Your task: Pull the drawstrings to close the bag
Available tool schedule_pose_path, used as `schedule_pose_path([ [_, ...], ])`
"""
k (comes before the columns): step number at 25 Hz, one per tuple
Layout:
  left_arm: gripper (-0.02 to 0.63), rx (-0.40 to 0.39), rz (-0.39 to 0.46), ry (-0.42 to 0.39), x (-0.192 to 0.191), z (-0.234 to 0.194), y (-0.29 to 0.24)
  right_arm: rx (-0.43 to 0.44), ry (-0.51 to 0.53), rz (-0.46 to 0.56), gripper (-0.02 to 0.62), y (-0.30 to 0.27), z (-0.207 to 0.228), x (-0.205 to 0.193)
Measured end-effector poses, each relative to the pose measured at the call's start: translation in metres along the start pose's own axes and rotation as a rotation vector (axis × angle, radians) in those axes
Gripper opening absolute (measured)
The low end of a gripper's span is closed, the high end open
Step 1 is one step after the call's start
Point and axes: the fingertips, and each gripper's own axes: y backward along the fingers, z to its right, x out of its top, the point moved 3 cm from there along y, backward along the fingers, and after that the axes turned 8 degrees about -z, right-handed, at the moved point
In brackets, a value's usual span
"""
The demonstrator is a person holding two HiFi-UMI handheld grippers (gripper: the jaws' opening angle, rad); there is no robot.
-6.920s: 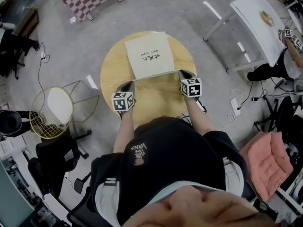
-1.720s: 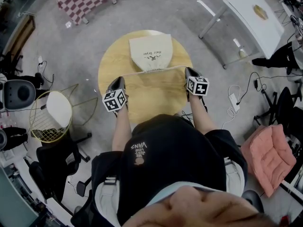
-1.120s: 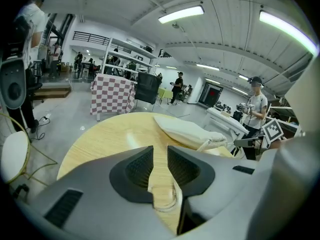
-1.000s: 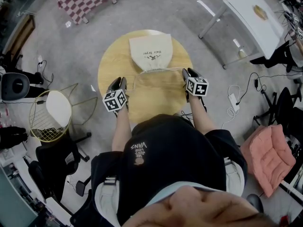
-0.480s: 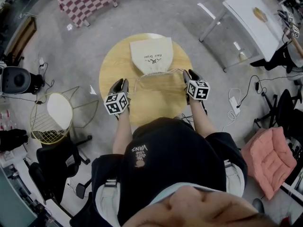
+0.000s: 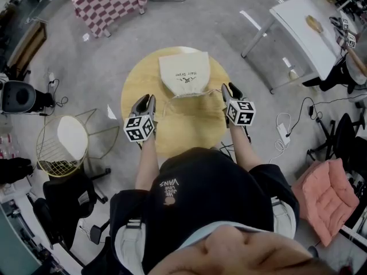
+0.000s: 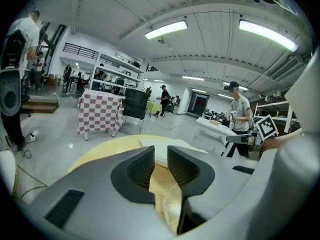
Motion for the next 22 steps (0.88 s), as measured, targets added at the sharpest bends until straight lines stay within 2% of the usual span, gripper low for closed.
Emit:
schedule_pose_path([
  [5,0.084,-0.015,0.062,-0.071,0.028,0.015,0.007,0.020,0.055,0.072,0.107,0.010,-0.015,0.027],
  [14,0.084,-0.062,0.139,-0.171,0.058,0.050,0.024,0.093,0.069,0.136,0.106,0.026,-0.043,0.051],
  [22,0.084,-0.089,0.150,-0.210,0.065,0.069,0.032,0.141,0.066,0.169,0.106,0.040,-0.059,0.062],
])
